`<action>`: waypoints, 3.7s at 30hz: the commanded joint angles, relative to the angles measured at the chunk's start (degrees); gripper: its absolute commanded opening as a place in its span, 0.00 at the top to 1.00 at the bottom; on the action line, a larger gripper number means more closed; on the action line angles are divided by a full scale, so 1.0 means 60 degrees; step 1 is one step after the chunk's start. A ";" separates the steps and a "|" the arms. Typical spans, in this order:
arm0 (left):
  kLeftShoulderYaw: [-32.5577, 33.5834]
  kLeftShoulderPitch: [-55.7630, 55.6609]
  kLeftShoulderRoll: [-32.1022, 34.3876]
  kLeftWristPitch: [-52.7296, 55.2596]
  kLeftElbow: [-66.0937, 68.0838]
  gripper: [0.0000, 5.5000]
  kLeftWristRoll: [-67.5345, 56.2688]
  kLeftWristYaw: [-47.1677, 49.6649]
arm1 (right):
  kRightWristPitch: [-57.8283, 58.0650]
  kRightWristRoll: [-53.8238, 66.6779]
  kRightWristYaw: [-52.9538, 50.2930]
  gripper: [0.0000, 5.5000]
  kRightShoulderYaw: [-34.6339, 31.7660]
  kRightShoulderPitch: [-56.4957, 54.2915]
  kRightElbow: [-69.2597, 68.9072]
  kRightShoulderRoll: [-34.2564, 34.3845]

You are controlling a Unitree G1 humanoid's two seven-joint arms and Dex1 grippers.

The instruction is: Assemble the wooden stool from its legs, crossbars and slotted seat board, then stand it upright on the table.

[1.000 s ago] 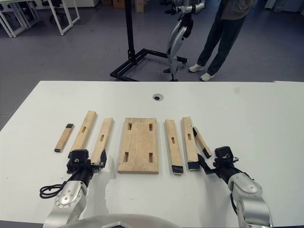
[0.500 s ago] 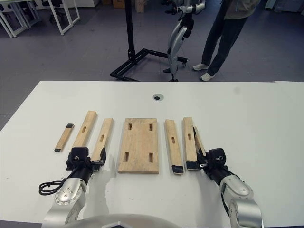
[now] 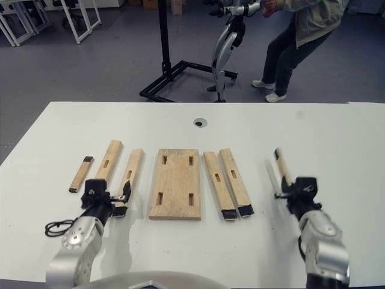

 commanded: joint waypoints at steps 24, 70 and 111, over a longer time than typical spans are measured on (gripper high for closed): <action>0.3326 -0.7528 0.2276 0.4970 0.4573 0.11 -1.2467 -0.3505 | 0.4629 0.7935 0.1988 0.92 0.3185 -0.4005 -0.3677 0.1200; 0.2257 -0.6548 0.3869 0.4461 0.4505 0.65 -1.3525 -0.5792 | 0.4164 0.8004 0.1530 0.92 0.4099 -0.3059 -0.3916 0.1258; 0.2745 -0.6467 0.2736 0.3417 0.4946 0.92 -1.2520 -0.4469 | 0.4374 0.9595 0.0354 0.68 0.4103 -0.2822 -0.3786 0.1304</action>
